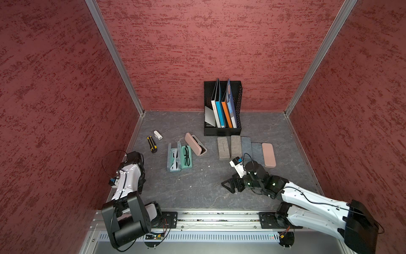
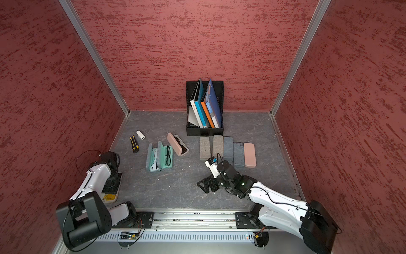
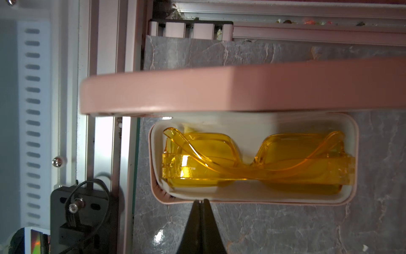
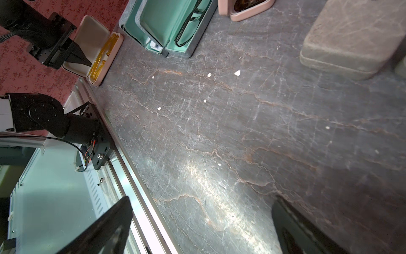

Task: Close the glasses case
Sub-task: Move the glasses case to the center of the board.

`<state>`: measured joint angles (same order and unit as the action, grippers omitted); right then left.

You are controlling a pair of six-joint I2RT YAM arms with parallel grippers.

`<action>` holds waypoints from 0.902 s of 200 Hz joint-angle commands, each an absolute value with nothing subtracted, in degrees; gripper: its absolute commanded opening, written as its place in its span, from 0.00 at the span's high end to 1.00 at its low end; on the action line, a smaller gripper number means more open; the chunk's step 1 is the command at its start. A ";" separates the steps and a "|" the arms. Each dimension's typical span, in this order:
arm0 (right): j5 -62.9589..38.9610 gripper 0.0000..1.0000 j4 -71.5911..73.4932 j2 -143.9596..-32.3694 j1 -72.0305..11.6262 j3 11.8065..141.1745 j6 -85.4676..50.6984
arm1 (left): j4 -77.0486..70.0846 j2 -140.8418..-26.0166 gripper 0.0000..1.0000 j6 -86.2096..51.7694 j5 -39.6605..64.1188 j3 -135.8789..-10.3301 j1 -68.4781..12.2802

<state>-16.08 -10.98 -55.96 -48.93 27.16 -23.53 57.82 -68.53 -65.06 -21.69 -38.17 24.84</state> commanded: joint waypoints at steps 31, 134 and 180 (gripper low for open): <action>-15.20 0.02 -14.76 -51.16 -49.24 26.39 -22.32 | 52.96 -73.72 1.00 -63.39 -20.50 -37.29 25.82; -13.27 0.01 -21.52 -43.73 -49.22 26.88 -21.29 | 49.57 -79.67 1.00 -65.33 -15.82 -37.24 17.83; -13.27 0.02 -21.60 -44.14 -49.22 26.83 -21.00 | 52.03 -78.79 1.00 -71.05 -14.59 -36.34 7.90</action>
<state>-14.74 -20.56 -44.25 -48.93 27.16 -22.00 50.81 -79.48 -67.29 -19.00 -38.24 11.79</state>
